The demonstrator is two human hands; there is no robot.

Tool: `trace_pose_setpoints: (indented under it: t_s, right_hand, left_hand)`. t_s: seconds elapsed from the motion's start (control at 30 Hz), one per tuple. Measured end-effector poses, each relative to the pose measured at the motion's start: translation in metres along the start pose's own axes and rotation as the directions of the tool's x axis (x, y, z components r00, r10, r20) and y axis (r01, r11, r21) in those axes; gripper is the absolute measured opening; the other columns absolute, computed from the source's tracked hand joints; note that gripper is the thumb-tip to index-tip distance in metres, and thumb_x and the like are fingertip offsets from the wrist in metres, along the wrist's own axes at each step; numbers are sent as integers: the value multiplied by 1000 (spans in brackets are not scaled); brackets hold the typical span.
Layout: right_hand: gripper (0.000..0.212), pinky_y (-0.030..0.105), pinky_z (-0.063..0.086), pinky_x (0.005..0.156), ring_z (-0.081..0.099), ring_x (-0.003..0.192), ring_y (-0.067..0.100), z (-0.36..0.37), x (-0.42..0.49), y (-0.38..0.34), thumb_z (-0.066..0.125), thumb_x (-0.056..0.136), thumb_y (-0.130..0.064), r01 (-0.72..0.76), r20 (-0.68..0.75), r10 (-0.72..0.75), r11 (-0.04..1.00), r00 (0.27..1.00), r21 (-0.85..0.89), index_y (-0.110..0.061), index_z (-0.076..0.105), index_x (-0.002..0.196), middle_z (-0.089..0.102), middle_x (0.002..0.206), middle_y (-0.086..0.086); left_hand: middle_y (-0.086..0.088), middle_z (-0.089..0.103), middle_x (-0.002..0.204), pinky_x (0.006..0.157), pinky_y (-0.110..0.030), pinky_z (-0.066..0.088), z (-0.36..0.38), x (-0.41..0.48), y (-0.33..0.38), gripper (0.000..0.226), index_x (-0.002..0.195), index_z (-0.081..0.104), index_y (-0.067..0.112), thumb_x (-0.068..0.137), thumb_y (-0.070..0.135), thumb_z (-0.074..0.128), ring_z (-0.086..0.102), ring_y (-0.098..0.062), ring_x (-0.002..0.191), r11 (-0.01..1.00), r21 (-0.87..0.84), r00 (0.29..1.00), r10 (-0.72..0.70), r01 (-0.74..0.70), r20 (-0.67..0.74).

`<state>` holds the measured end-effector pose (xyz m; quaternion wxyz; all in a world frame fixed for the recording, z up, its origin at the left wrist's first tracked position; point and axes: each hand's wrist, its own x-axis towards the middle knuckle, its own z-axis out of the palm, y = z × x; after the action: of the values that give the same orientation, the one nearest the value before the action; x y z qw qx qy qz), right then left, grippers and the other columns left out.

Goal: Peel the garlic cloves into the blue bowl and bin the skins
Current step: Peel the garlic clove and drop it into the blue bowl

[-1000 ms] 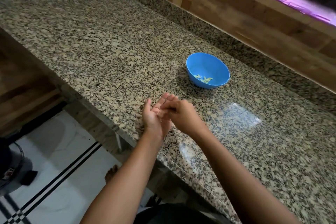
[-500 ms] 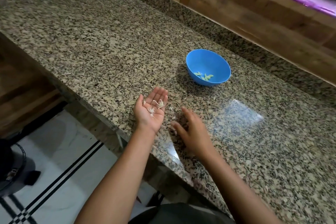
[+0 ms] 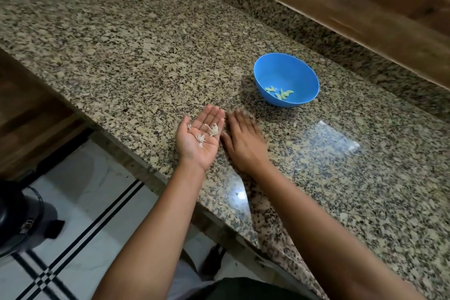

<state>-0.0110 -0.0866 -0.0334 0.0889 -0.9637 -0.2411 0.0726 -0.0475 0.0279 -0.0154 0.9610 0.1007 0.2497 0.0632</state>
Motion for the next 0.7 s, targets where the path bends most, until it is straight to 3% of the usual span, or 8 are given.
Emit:
trace_pose_setpoints:
  t_s: [0.13, 0.27, 0.37, 0.47, 0.6, 0.7]
  right_hand:
    - [53, 41, 22, 116, 27, 140, 25, 1, -27, -3, 28, 98, -43, 127, -75, -114, 973, 991, 192, -15, 39, 142, 36, 149, 7]
    - [40, 25, 23, 110, 41, 128, 22, -7, -56, 3, 50, 94, -11, 159, -87, -142, 958, 986, 238, -11, 50, 133, 50, 138, 6]
    - [32, 27, 40, 100, 53, 109, 23, -12, -66, 8, 59, 86, -5, 183, -134, -155, 957, 979, 226, -7, 63, 118, 63, 120, 7]
    - [25, 28, 46, 91, 56, 98, 23, -14, -69, 10, 61, 84, -2, 215, -157, -186, 957, 970, 194, -7, 70, 107, 68, 106, 7]
    - [20, 30, 47, 90, 57, 95, 24, -18, -69, 5, 58, 87, -3, 218, -182, -183, 957, 966, 192, -5, 71, 103, 68, 101, 8]
    - [18, 21, 44, 88, 57, 93, 16, -22, -65, 0, 58, 89, -7, 98, -157, -51, 946, 986, 309, -7, 70, 102, 66, 101, 4]
  left_hand:
    - [-23, 65, 110, 97, -39, 47, 0, -3, -1, 55, 110, 59, -6, 101, 38, 27, 60, -33, 113, 1000, -8, 1000, 5, -5, 4]
    - [-23, 65, 109, 101, -40, 45, -1, -12, -6, 54, 111, 59, -6, 101, 38, 29, 59, -33, 113, 1000, -4, 1000, 10, -10, 0]
    - [-22, 67, 104, 100, -40, 46, -3, -16, -9, 54, 110, 60, -5, 100, 39, 30, 61, -33, 110, 1000, 1, 1000, 13, -13, -13]
    - [-21, 66, 105, 98, -39, 47, -5, -18, -12, 55, 109, 61, -3, 101, 40, 27, 62, -32, 107, 1000, 19, 1000, 12, -11, -20]
    - [-21, 65, 107, 96, -39, 48, -8, -20, -16, 56, 108, 60, -3, 100, 41, 28, 62, -32, 105, 1000, 8, 1000, 10, -10, -25]
    - [-21, 64, 107, 98, -39, 46, -9, -22, -18, 56, 109, 60, -3, 100, 42, 27, 62, -31, 102, 1000, 17, 1000, 9, -8, -26]
